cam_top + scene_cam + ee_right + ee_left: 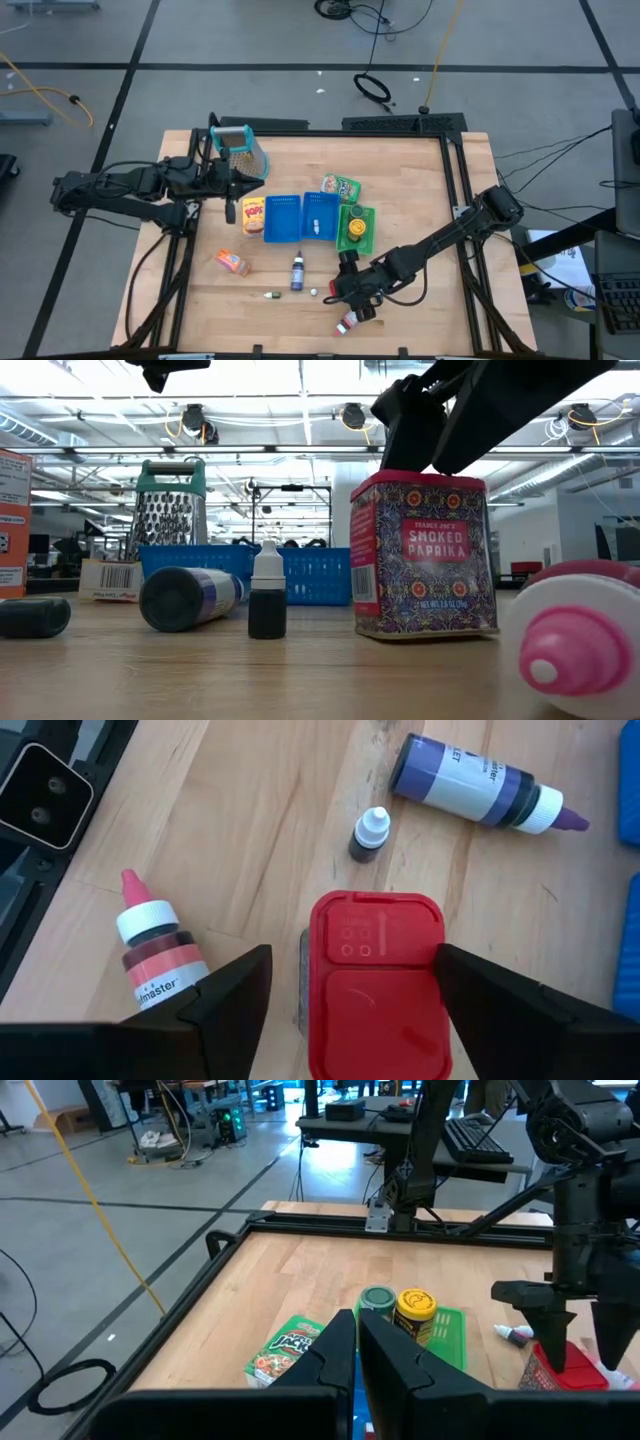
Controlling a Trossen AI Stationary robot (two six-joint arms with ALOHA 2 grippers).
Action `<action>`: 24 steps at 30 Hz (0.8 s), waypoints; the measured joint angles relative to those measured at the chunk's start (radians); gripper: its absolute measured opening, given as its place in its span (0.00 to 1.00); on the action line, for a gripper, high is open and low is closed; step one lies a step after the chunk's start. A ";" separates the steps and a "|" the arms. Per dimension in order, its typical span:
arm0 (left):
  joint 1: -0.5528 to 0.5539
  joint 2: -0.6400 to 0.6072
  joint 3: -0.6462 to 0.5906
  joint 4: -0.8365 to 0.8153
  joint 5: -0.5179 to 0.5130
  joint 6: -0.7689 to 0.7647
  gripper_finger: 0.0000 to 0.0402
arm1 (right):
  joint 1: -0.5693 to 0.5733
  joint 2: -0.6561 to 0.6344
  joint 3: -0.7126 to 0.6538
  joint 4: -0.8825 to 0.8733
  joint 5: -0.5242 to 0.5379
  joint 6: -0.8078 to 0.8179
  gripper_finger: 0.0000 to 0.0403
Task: Pick & Place Kitchen Items
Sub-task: Put the red seasoning can into the green bin
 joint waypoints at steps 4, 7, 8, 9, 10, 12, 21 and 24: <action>0.000 0.000 0.000 0.000 0.000 0.000 0.05 | 0.000 0.000 0.000 0.014 -0.001 -0.001 0.67; 0.000 0.000 0.000 0.000 0.000 0.000 0.05 | 0.000 -0.003 0.000 0.040 -0.003 -0.019 0.66; 0.000 0.000 0.000 0.000 0.000 0.000 0.05 | 0.000 -0.005 0.000 0.040 -0.001 -0.027 0.66; 0.000 0.000 0.000 0.000 0.000 0.000 0.05 | 0.000 -0.006 0.000 0.037 0.000 -0.028 0.65; 0.000 0.000 0.000 0.000 0.000 0.000 0.05 | 0.000 -0.006 0.000 0.027 0.000 -0.026 0.65; 0.000 0.000 0.000 0.000 0.000 0.000 0.05 | 0.000 -0.006 0.000 0.004 -0.003 -0.019 0.66; 0.000 0.000 0.000 -0.001 0.000 0.001 0.05 | -0.023 -0.006 0.000 -0.022 0.000 -0.012 0.66; 0.000 0.000 0.000 -0.002 0.000 0.001 0.05 | -0.031 0.000 0.000 -0.036 -0.005 -0.002 0.66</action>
